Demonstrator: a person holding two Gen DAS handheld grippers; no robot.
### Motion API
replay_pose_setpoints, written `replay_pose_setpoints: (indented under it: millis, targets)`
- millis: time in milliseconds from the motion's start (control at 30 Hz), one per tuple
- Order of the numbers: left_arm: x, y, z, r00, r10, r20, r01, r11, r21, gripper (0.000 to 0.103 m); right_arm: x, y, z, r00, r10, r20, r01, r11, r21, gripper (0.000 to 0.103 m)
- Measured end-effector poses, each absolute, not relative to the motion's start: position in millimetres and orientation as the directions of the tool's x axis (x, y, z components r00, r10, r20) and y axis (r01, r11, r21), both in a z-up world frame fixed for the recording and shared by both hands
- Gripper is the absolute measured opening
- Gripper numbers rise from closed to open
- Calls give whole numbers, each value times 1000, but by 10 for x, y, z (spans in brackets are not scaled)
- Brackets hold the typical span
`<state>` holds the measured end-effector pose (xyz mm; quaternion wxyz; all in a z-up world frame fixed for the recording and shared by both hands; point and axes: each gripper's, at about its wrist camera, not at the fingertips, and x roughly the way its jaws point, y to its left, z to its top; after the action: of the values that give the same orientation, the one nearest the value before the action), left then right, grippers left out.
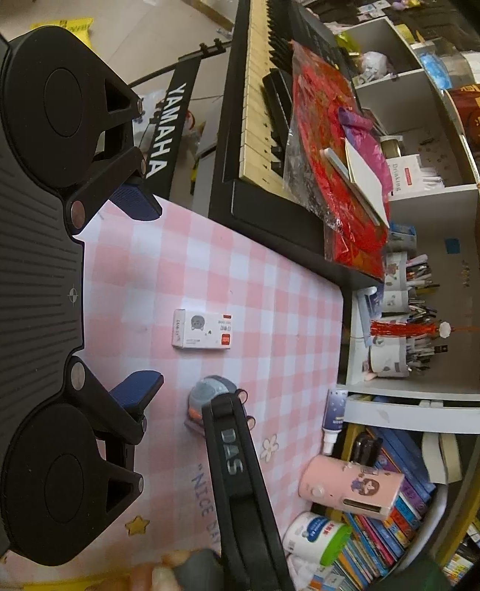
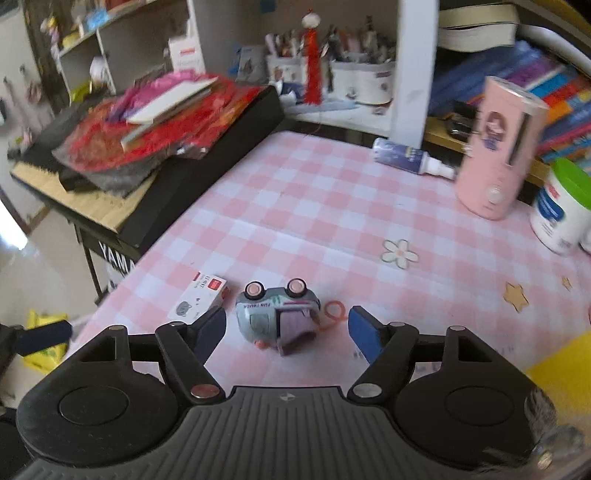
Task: Organize objects
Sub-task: 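Reach the right gripper to the grey toy car while the left reaches the white box, then grasp the grey toy car with the right gripper while the left grasps the white box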
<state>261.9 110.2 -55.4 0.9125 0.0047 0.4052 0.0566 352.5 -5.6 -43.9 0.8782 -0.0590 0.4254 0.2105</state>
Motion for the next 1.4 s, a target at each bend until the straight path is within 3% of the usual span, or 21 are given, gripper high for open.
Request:
replay_pose_setpoints:
  millis: [200, 333, 567, 633, 700, 867, 1400]
  targets:
    - [2742, 1101, -608, 662, 104, -742, -95, 994, 55, 89, 3765, 115, -676, 504, 296, -812, -457, 889, 40, 70]
    - [2845, 1095, -657, 662, 90, -744, -88, 995, 42, 88, 3861, 153, -773, 473, 321, -820, -479, 875, 66, 62]
    - [3081, 1029, -748, 661, 71, -747, -65, 997, 38, 82, 3872, 27, -604, 517, 334, -788, -452, 889, 81, 62]
    - [3170, 988, -782, 659, 63, -750, -56, 998, 34, 72, 3852, -60, -519, 538, 335, -773, -421, 902, 97, 62]
    - [3247, 969, -817, 651, 49, -758, -53, 998, 19, 52, 3818, -131, -462, 552, 328, -767, -386, 916, 114, 62]
    - [3314, 962, -894, 647, 43, -761, -51, 999, 13, 28, 3660, -282, -290, 593, 316, -740, -349, 930, 117, 62]
    - [2581, 1178, -382, 704, -62, -708, -63, 987, -149, 28, 2920, -572, -94, 661, 275, -698, -301, 950, 89, 61]
